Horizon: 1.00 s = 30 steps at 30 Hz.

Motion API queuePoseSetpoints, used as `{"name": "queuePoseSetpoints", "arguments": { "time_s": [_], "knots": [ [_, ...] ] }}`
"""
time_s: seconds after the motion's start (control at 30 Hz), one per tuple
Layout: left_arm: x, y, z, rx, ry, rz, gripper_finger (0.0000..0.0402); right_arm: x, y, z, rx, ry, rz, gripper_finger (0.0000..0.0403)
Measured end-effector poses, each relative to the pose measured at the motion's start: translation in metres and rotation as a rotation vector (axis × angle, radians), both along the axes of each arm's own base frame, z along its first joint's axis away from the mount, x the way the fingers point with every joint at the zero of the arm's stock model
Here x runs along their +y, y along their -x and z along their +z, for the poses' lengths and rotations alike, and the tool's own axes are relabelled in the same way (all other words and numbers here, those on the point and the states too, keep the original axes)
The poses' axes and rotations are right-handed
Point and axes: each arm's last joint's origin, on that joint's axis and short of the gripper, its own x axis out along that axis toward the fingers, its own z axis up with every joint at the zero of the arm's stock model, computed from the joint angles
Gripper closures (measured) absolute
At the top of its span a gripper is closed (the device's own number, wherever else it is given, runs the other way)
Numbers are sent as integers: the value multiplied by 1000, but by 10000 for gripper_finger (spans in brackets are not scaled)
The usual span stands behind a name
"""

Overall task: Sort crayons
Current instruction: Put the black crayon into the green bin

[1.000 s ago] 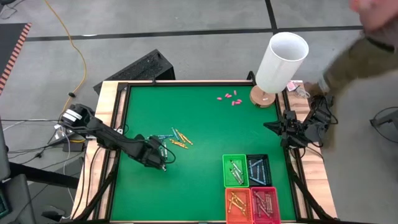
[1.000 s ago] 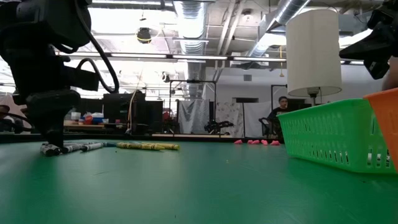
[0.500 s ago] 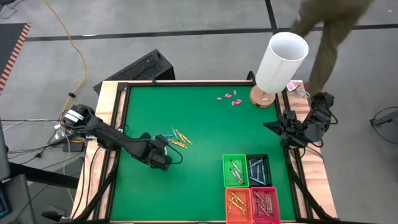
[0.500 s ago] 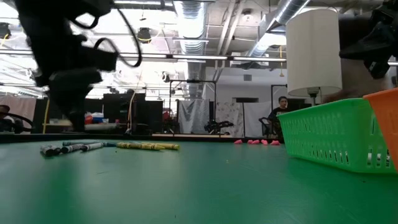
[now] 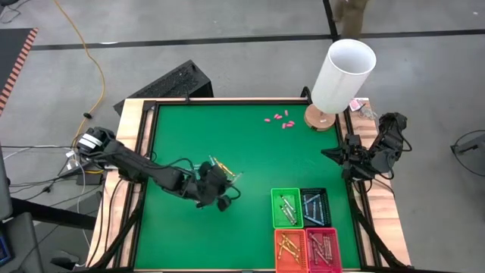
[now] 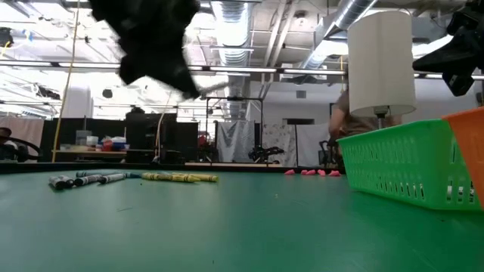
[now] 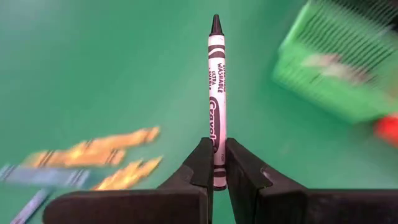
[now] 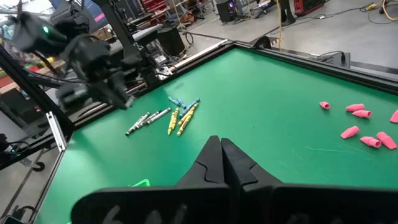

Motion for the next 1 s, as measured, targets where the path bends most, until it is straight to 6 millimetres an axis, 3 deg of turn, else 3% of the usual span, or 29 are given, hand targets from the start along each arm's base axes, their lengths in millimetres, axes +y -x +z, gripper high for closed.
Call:
{"name": "queuePoseSetpoints", "arguments": {
  "time_s": [0.17, 0.4, 0.6, 1.0],
  "knots": [
    [2, -19, 16, -207, -39, -53, 388, 0, 0, 0, 0, 0, -1, 403],
    [8, -41, 17, -351, -68, -59, 388, 0, 0, 0, 0, 1, -1, 403],
    [6, -56, 4, -350, -73, -97, 388, 0, 0, 0, 1, 2, -3, 403],
    [-13, -115, -4, -351, -114, -233, 388, 0, 0, -1, 8, -4, -7, 403]
  ]
}}
